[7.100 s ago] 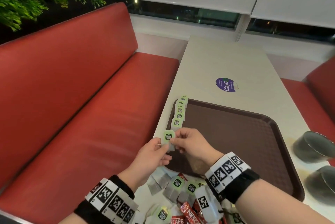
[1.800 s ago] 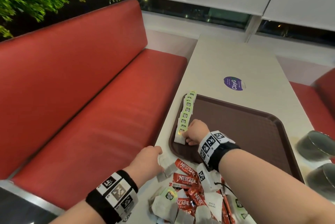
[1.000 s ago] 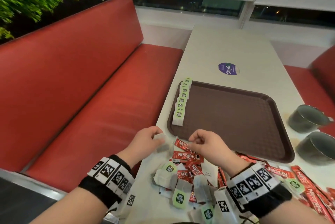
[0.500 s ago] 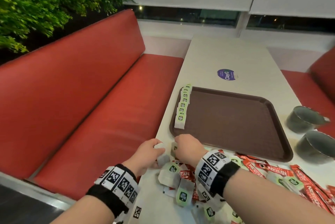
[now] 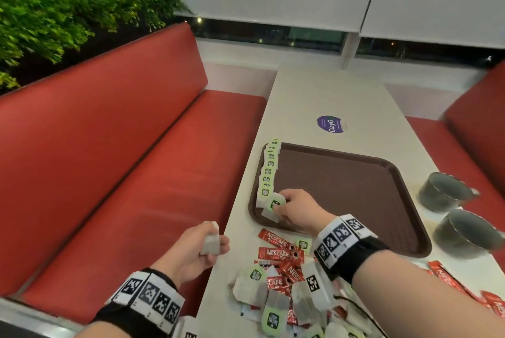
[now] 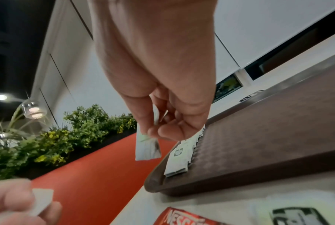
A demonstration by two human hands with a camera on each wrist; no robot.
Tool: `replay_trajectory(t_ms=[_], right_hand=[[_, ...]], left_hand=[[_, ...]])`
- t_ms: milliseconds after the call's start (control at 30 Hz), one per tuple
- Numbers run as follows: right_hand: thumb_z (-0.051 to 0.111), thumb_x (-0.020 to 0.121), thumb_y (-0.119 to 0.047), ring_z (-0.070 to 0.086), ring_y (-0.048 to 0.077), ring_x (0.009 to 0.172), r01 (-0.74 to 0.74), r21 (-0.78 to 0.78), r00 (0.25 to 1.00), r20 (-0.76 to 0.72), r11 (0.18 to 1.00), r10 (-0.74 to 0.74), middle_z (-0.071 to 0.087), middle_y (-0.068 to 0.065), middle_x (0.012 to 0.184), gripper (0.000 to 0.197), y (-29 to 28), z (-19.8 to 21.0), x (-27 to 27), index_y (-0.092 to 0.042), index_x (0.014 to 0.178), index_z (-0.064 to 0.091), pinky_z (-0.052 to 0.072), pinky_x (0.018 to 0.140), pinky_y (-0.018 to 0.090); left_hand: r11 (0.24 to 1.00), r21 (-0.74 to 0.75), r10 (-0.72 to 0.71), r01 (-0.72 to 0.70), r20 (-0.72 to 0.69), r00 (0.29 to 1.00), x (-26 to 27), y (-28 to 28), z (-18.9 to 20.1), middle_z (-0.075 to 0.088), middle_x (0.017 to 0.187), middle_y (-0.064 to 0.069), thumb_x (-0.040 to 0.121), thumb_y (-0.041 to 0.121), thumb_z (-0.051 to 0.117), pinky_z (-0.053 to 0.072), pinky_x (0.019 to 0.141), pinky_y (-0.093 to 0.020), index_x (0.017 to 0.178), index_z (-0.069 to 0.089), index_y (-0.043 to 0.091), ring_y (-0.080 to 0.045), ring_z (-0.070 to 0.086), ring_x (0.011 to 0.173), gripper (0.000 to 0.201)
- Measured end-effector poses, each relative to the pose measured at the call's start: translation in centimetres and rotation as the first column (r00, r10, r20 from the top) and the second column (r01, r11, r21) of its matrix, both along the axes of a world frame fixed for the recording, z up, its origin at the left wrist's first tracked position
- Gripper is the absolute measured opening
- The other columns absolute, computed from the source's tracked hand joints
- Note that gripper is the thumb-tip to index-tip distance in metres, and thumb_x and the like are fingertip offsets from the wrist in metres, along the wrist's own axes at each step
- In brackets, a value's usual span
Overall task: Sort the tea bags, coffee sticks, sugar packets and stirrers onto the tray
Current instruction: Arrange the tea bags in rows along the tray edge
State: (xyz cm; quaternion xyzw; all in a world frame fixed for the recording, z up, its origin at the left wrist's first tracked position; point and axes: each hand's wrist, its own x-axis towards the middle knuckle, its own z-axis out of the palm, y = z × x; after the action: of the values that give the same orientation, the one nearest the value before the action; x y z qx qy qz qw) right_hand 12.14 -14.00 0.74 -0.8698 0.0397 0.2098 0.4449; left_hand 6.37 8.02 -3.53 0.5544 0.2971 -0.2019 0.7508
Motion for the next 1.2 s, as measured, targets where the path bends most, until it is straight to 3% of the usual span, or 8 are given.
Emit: replay_trajectory(t_ms=[200, 367, 533, 733, 833, 900, 967, 1200], right_hand=[[0.059, 0.087, -0.006, 0.063, 0.023, 0.090, -0.121, -0.282, 0.992, -0.079, 0.952, 0.103, 0.062, 0.008, 0.111, 0.040, 2.5, -2.1, 4.4, -0.009, 0.127, 0.056, 0.054, 0.077, 0.029], [0.065, 0.084, -0.009, 0.056, 0.025, 0.117, -0.171, -0.453, 0.985, -0.070, 0.875, 0.157, 0.054, 0.009, 0.130, 0.051, 3.3, -3.2, 5.9, -0.009, 0.133, 0.051, 0.049, 0.097, 0.033], [0.068, 0.080, -0.004, 0.057, 0.025, 0.102, -0.048, -0.375, 0.999, -0.002, 0.926, 0.051, 0.057, 0.009, 0.115, 0.040, 3.4, -3.7, 6.4, -0.011, 0.114, 0.049, 0.050, 0.082, 0.029], [0.065, 0.084, -0.011, 0.052, 0.018, 0.089, -0.009, -0.354, 0.985, 0.156, 0.935, 0.068, 0.052, 0.005, 0.114, 0.038, 2.8, -3.2, 6.4, -0.015, 0.117, 0.047, 0.045, 0.071, 0.025], [0.056, 0.082, -0.009, 0.056, 0.016, 0.085, 0.028, -0.053, 0.989, 0.144, 0.998, -0.020, 0.060, 0.004, 0.103, 0.020, 2.3, -2.9, 5.6, -0.017, 0.100, 0.060, 0.048, 0.069, 0.026], [0.063, 0.068, -0.016, 0.061, 0.024, 0.082, 0.018, 0.141, 0.999, 0.042, 0.990, -0.024, 0.066, 0.011, 0.089, 0.014, 2.3, -2.8, 4.5, -0.016, 0.082, 0.067, 0.053, 0.077, 0.043], [0.072, 0.060, -0.025, 0.061, 0.028, 0.076, -0.020, 0.190, 1.000, 0.016, 0.982, 0.017, 0.066, 0.019, 0.082, 0.028, 2.2, -3.3, 3.7, -0.006, 0.080, 0.067, 0.052, 0.079, 0.050], [0.068, 0.083, -0.009, 0.055, 0.013, 0.059, 0.042, 0.237, 0.991, 0.114, 0.971, -0.070, 0.064, 0.010, 0.073, 0.005, 1.3, -3.6, 3.2, -0.009, 0.080, 0.064, 0.049, 0.059, 0.030]], left_hand=[[0.992, -0.105, -0.073, 0.071, -0.020, 0.997, 1.2, -0.7, 0.1, 0.044, 0.058, -0.002, 0.089, 0.055, 0.051, 0.023, 0.036, -0.018, 0.094, 0.046, 0.013, -0.012, 0.039, 0.047, 0.042], [0.998, -0.068, 0.016, -0.014, 0.036, 0.999, 2.7, -1.1, -0.3, 0.041, 0.058, -0.005, 0.090, 0.019, 0.035, 0.025, 0.041, -0.021, 0.093, 0.052, 0.002, -0.014, 0.034, 0.047, 0.024], [0.996, 0.046, -0.086, 0.081, 0.127, 0.988, 3.9, -2.2, -0.2, 0.045, 0.062, -0.004, 0.085, -0.008, 0.032, 0.033, 0.044, -0.022, 0.088, 0.055, 0.004, -0.013, 0.036, 0.053, 0.026], [0.961, 0.223, -0.211, 0.161, 0.222, 0.952, 5.6, -3.8, 0.2, 0.063, 0.106, -0.011, 0.088, -0.006, 0.054, 0.049, 0.060, -0.022, 0.111, 0.054, 0.011, -0.018, 0.060, 0.085, 0.029], [0.948, 0.291, -0.214, 0.127, 0.289, 0.933, 6.2, -4.7, 0.5, 0.065, 0.102, -0.009, 0.087, -0.005, 0.058, 0.051, 0.061, -0.022, 0.101, 0.056, 0.017, -0.018, 0.065, 0.086, 0.026], [0.938, 0.326, -0.224, 0.114, 0.324, 0.919, 6.5, -5.3, 0.8, 0.066, 0.099, -0.009, 0.086, -0.004, 0.060, 0.054, 0.063, -0.024, 0.098, 0.056, 0.017, -0.020, 0.067, 0.086, 0.025], [0.933, 0.343, -0.232, 0.110, 0.340, 0.911, 6.7, -6.0, 1.1, 0.067, 0.098, -0.009, 0.084, -0.006, 0.062, 0.057, 0.066, -0.026, 0.098, 0.057, 0.015, -0.020, 0.067, 0.086, 0.025], [0.920, 0.370, -0.277, 0.129, 0.382, 0.881, 6.6, -7.3, 1.6, 0.066, 0.095, -0.001, 0.086, -0.002, 0.062, 0.056, 0.064, -0.021, 0.094, 0.056, 0.018, -0.012, 0.067, 0.081, 0.022]])
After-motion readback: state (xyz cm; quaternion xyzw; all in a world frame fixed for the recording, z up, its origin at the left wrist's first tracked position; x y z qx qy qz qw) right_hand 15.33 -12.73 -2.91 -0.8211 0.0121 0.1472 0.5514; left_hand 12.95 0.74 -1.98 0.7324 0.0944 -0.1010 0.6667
